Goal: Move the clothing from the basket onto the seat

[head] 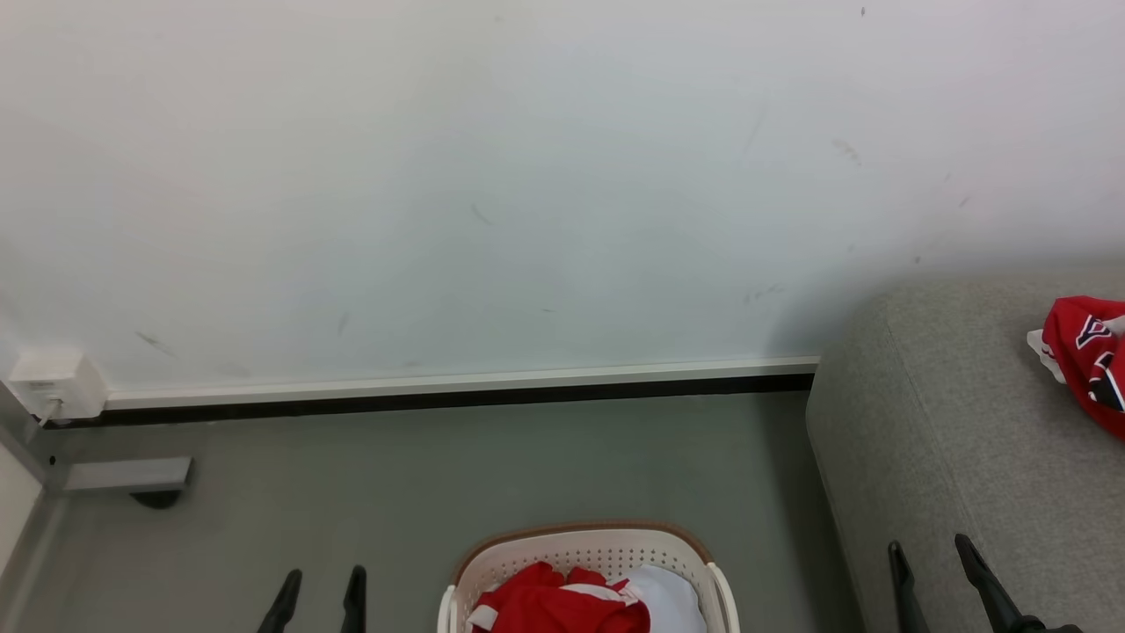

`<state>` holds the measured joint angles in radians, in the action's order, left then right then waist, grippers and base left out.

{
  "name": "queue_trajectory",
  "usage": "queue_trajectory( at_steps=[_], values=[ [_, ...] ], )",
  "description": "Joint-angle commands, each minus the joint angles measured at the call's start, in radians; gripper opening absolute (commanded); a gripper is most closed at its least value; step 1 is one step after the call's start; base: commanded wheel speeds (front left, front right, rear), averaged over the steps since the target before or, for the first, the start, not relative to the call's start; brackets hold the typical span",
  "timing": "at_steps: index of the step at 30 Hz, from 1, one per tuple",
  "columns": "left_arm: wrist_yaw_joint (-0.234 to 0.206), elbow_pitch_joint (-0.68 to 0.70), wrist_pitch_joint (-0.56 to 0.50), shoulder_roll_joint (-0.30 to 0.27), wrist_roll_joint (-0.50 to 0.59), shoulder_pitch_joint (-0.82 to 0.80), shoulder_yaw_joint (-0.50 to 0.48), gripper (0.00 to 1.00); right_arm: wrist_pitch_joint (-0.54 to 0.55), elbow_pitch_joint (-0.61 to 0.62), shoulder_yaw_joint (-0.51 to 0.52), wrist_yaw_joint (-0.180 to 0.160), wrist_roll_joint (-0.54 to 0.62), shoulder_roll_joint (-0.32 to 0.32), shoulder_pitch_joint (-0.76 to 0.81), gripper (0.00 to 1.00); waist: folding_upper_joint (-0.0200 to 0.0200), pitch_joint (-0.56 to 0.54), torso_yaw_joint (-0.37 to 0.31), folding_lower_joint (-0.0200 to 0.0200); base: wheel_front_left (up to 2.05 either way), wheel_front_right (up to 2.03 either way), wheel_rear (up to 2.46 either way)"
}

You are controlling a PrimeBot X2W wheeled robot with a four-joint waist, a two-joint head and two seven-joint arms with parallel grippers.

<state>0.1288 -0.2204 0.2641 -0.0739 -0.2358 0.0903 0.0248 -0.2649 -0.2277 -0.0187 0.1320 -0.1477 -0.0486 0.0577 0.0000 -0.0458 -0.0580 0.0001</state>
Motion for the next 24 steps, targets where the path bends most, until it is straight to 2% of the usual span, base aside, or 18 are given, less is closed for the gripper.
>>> queue_trajectory(
  at_steps=[1, 14, 24],
  values=[
    [0.003, -0.003, 0.0, -0.007, 0.003, -0.006, -0.001, 1.0, 0.001, -0.005, 0.0, -0.003, 0.004, -0.003, -0.006, 1.0, 0.0, -0.001, 0.002, -0.0001, 0.0, 0.0, 0.0],
    [0.003, 0.003, 0.0, -0.009, -0.01, -0.005, -0.006, 1.0, 0.001, -0.004, -0.013, -0.003, -0.001, -0.003, -0.016, 1.0, 0.0, 0.003, 0.009, -0.0001, 0.0, 0.0, 0.0],
    [0.003, 0.009, 0.0, -0.006, -0.016, -0.015, 0.001, 1.0, 0.001, 0.001, -0.022, -0.003, 0.001, -0.004, -0.039, 1.0, 0.0, 0.037, -0.026, -0.0001, 0.0, 0.0, 0.0]
  ],
)
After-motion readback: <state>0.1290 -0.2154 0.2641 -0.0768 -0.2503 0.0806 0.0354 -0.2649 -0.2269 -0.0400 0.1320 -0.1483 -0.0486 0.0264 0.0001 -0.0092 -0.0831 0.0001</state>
